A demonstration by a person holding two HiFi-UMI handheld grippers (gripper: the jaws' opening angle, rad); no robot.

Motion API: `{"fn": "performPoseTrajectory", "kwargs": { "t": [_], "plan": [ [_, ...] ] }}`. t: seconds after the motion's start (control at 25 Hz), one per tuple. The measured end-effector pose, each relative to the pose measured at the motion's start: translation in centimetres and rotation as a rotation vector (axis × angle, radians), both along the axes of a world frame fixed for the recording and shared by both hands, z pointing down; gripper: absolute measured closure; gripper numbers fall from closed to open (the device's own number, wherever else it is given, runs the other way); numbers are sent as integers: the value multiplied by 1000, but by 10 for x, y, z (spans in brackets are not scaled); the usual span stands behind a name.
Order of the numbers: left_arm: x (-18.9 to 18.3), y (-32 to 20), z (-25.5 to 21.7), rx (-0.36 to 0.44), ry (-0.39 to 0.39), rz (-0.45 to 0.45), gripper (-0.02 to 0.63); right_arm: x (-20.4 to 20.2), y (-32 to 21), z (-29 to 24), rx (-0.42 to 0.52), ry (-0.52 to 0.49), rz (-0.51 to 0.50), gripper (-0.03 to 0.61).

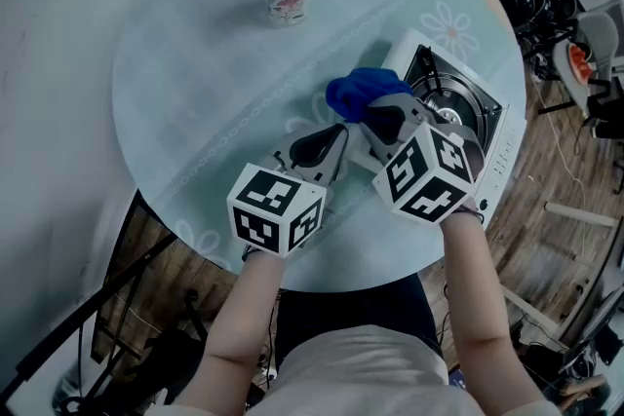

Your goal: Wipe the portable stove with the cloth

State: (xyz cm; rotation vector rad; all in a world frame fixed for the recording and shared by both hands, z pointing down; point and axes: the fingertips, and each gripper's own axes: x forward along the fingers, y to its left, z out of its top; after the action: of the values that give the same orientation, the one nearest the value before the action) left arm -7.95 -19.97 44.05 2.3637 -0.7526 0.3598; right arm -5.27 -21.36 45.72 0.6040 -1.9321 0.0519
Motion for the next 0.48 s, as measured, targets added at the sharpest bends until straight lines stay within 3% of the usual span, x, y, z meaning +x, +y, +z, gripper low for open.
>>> {"fn": "performPoseTrajectory", "kwargs": {
  "t": [0.48],
  "plan": [
    [-10,7,-4,5,-20,-11,591,-14,15,2,-6,76,-12,523]
  ]
}}
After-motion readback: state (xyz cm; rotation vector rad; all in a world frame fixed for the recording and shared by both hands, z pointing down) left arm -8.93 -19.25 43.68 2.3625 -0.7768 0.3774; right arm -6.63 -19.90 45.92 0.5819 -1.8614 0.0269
